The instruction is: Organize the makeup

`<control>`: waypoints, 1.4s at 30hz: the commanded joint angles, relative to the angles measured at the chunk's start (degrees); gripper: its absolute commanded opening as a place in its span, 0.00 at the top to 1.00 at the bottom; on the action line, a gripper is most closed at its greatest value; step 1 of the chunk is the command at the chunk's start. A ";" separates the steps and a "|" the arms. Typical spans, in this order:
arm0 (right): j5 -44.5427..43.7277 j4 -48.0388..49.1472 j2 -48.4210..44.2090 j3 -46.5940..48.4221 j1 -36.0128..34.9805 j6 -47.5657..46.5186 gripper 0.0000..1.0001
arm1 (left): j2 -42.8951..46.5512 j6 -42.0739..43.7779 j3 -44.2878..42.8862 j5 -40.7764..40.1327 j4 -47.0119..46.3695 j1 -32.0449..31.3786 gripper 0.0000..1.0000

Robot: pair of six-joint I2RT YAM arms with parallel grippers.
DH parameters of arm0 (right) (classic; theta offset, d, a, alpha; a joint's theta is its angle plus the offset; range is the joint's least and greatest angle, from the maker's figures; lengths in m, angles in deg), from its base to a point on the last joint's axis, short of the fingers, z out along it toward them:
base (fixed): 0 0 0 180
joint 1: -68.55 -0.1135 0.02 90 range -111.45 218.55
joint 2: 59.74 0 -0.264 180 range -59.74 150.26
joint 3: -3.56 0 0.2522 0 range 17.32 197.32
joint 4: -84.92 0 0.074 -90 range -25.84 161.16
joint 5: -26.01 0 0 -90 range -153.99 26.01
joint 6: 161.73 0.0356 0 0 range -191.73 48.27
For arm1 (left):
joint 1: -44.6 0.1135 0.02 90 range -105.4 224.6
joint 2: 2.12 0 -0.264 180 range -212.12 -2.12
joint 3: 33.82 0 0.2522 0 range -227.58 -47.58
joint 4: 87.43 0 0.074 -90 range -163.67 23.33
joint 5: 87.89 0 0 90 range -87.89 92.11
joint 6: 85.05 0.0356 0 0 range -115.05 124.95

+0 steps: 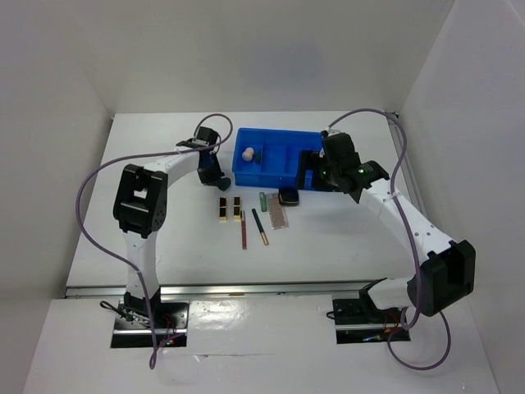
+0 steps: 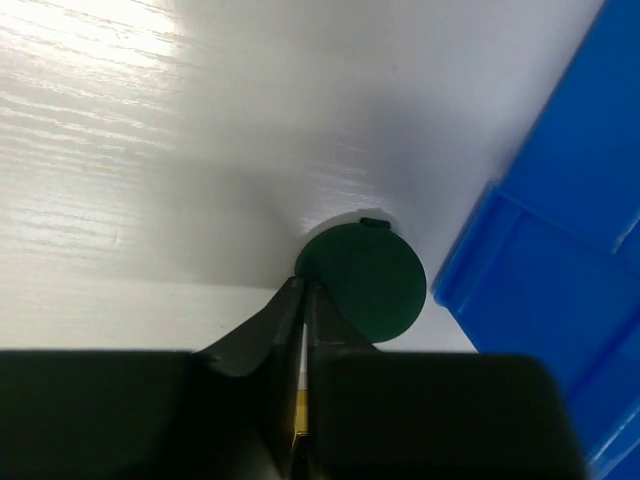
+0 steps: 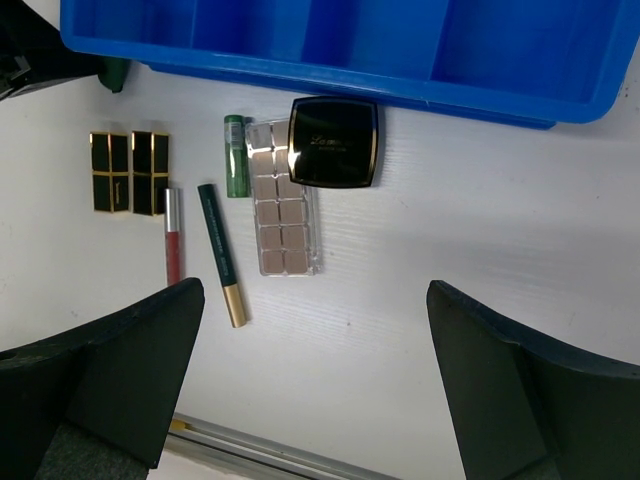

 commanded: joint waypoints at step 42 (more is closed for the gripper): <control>-1.81 0.19 -3.03 -0.57 0.34 1.16 0.00 | -4.46 12.31 -37.90 3.25 10.70 -5.72 0.41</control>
